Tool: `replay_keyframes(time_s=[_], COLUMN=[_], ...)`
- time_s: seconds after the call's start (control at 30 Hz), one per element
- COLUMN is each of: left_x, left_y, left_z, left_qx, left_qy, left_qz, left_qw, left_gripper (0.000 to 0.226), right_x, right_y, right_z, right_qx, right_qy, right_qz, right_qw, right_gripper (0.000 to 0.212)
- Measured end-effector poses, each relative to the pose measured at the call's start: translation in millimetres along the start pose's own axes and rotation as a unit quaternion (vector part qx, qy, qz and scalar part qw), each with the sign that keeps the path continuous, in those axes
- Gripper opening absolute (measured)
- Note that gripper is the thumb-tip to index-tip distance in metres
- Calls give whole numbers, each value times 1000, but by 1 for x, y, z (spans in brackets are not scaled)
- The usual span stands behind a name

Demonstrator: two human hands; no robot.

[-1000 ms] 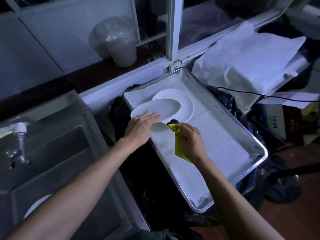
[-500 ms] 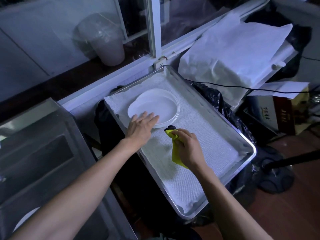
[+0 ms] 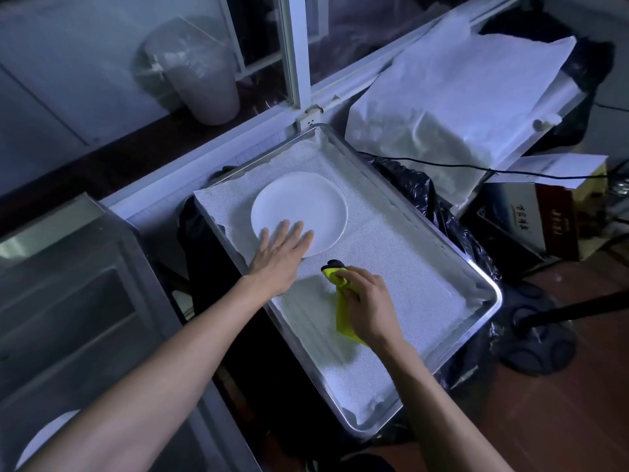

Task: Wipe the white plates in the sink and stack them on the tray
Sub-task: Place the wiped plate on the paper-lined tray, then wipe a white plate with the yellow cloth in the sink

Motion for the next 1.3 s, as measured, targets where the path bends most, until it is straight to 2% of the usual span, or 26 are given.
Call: replay_keyframes(time_s=[0.2, 0.37, 0.63, 0.77, 0.87, 1.03, 1.1, 1.2, 1.3], left_x=[-9, -1, 66, 115, 158, 249, 294, 363, 433], left_y=[0, 1, 2, 2, -6, -24, -36, -65, -95], left_z=[0, 0, 23, 49, 81, 136, 161, 201, 240], left_qx=[5, -10, 89, 144, 170, 166, 163, 159, 202], left_qy=[6, 3, -3, 29, 83, 117, 131, 175, 234], left_qz=[7, 6, -52, -108, -125, -154, -160, -124, -122], left_qw=[1000, 1000, 995, 983, 974, 967, 965, 964, 943], left_gripper=[71, 74, 63, 40, 36, 22, 18, 24, 30], right_x=[6, 10, 13, 24, 34, 61, 79, 111, 143], right_y=[-5, -10, -19, -39, -61, -106, -131, -174, -227], right_z=[-4, 1, 31, 71, 109, 195, 227, 277, 325], right_qx=[-1, -7, -17, -2, -3, 3, 6, -2, -1], right_qy=[-4, -5, 13, 62, 108, 208, 222, 259, 302], right_qz=[-6, -4, -15, -38, -35, -21, 3, 46, 115], right_qw=[1000, 1000, 1000, 997, 994, 978, 975, 965, 946], right_gripper=[38, 35, 36, 36, 35, 36, 36, 35, 33])
Point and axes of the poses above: each hand's wrist, its own x-axis away from the middle knuckle, its own y-axis out of the back of the hand, z = x × y, the point moved 7 cm from there along -x, towards the middle knuckle, and after that the axes turned 8 degrees about x, right-handed, at the moved point
